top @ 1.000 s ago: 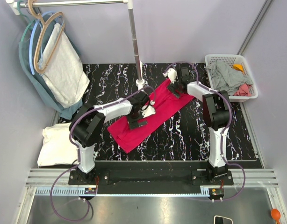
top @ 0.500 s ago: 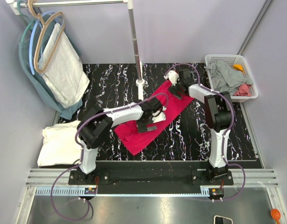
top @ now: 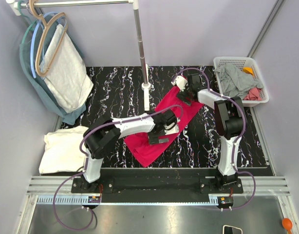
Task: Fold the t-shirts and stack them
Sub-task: Fold the tshirt
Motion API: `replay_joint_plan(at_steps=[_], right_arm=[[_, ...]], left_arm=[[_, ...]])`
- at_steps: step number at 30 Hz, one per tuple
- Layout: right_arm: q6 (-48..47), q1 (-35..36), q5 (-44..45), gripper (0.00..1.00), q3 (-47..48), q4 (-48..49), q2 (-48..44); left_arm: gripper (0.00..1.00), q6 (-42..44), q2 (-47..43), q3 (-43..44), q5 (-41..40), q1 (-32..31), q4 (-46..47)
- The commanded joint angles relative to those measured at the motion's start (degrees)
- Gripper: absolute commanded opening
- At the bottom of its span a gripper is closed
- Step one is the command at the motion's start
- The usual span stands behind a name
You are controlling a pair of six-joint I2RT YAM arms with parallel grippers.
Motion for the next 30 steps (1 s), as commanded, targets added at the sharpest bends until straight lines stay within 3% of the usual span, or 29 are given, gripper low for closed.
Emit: replay_joint_plan(at_steps=[1, 17, 30], right_arm=[[-1.12, -0.48, 1.65, 1.00, 2.07, -5.09, 3.69], [2.57, -0.57, -1.51, 1.00, 14.29, -4.47, 11.43], [3.19, -0.40, -9.60, 1.00, 15.43, -4.74, 11.08]], left_arm=[[0.99, -3.36, 0.31, -1.76, 1.04, -1.77, 0.00], [0.99, -7.49, 1.53, 0.60, 3.23, -2.92, -2.55], [0.99, -12.50, 7.95, 11.59, -1.17, -3.00, -4.92]])
